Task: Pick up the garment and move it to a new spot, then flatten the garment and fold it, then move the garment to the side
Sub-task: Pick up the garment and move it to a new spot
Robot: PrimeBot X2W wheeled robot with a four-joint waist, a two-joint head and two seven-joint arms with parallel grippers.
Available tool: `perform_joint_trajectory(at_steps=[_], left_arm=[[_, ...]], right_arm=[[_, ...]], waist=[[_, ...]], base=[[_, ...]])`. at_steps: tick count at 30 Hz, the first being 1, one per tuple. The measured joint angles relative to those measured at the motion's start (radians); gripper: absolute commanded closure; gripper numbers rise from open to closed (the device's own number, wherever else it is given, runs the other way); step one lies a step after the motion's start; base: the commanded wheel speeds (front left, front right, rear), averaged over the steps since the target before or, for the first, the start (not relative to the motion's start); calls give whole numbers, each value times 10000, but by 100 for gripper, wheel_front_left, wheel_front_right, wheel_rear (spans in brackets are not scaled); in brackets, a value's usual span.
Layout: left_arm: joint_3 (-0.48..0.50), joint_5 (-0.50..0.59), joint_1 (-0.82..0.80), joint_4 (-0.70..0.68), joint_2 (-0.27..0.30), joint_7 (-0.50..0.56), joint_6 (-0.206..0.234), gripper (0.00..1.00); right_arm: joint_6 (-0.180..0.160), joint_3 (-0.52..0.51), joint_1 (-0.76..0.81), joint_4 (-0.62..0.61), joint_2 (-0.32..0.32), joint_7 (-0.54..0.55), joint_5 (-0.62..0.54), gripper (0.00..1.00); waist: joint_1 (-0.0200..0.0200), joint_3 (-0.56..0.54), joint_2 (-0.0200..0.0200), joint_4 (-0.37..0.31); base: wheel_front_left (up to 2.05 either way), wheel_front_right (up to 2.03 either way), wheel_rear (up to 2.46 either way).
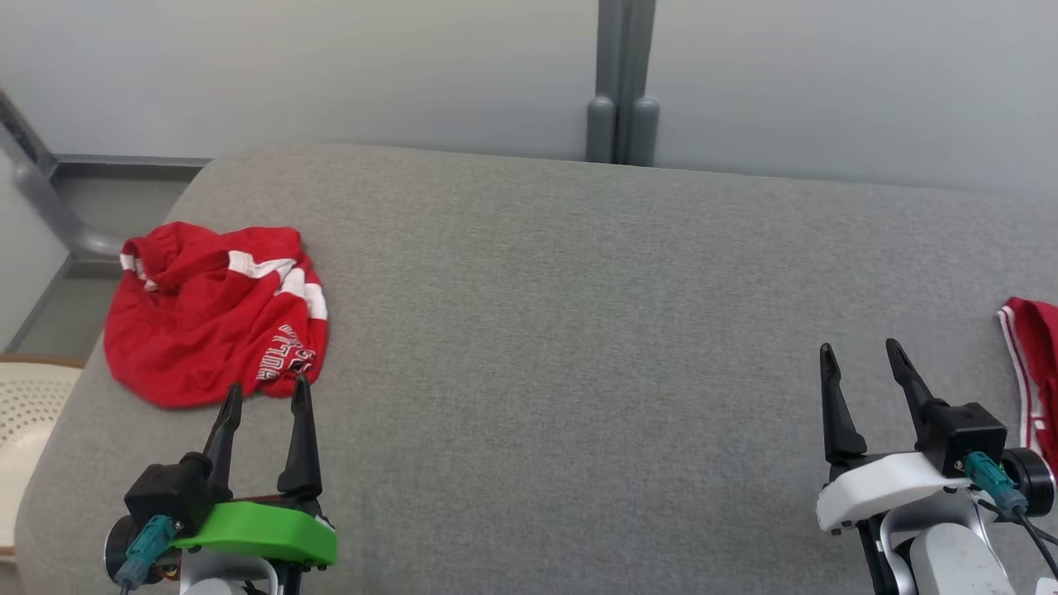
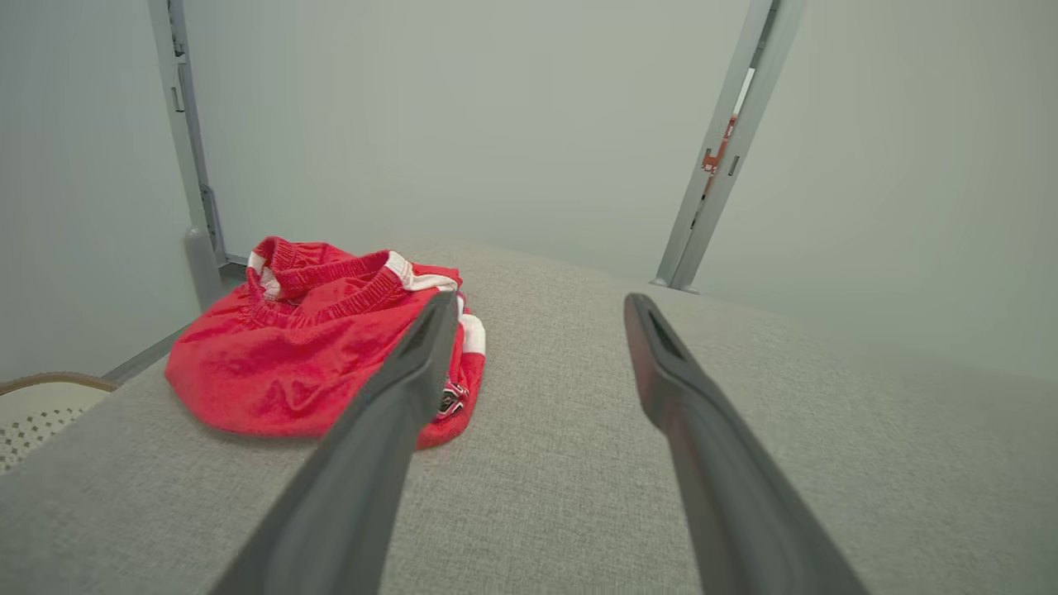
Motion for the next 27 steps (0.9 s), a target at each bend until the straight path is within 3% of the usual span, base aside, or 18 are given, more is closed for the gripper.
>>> perform_joint_trajectory(at_steps=[17,27], left_arm=[[696,115,238,-29,4,2,2,0],[1202,82,444,-257,8,2,48,0]], right_arm=[[0,474,-25,205,13,0,132,0],[0,867,-478,414,12,0,115,0]], waist=[[0,-8,0,2863],[0,401,0,3522]], base=[[0,0,0],[0,0,0]])
